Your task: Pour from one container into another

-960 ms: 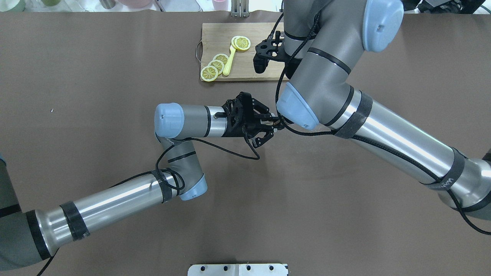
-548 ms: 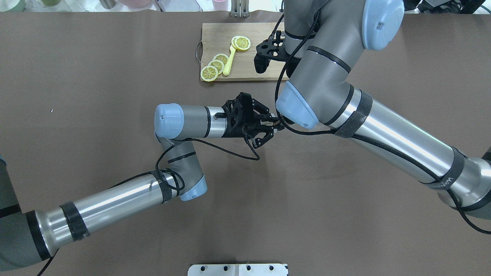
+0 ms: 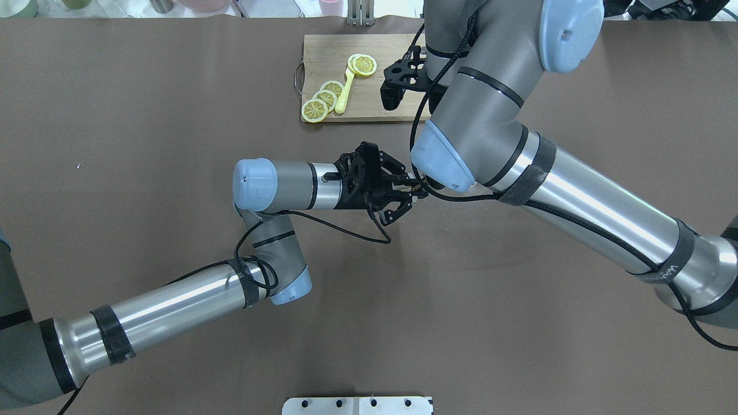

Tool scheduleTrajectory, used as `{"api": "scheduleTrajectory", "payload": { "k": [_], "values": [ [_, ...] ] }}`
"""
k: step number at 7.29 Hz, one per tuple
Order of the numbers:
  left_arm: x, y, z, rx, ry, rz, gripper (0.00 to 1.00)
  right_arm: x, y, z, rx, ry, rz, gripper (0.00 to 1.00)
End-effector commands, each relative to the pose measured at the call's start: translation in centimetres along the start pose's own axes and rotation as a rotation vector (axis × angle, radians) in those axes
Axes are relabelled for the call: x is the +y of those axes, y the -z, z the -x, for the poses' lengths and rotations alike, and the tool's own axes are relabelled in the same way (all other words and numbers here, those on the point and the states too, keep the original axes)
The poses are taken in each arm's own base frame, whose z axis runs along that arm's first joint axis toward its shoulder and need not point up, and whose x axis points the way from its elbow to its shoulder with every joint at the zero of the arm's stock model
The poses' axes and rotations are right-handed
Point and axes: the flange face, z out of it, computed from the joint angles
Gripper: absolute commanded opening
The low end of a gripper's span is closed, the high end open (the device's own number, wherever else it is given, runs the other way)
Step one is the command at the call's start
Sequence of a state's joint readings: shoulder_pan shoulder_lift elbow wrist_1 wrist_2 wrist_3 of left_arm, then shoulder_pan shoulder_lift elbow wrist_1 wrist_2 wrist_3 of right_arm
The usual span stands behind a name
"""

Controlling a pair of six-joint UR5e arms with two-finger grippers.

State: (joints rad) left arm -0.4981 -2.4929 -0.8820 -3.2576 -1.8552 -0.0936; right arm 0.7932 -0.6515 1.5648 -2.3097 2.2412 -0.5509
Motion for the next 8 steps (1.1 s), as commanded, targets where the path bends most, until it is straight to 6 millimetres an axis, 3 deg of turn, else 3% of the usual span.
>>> {"api": "scheduleTrajectory", "payload": {
  "k": [1,6,8],
  "values": [
    [-0.2,-0.3,-0.3,0.000,0.001,-0.004,0.00,-0.1,0.1,0.0,-0.004,0.006,0.007,0.00],
    [-0.1,-0.7,-1.1,-0.003,0.005,-0.005,0.00,0.7,0.4,0.3,0.004,0.021,-0.005,0.00],
    [-0.1,-0.7,-1.1,-0.003,0.005,-0.005,0.00,3.0,0.0,1.3,0.021,0.042,-0.031,0.00]
  ]
}}
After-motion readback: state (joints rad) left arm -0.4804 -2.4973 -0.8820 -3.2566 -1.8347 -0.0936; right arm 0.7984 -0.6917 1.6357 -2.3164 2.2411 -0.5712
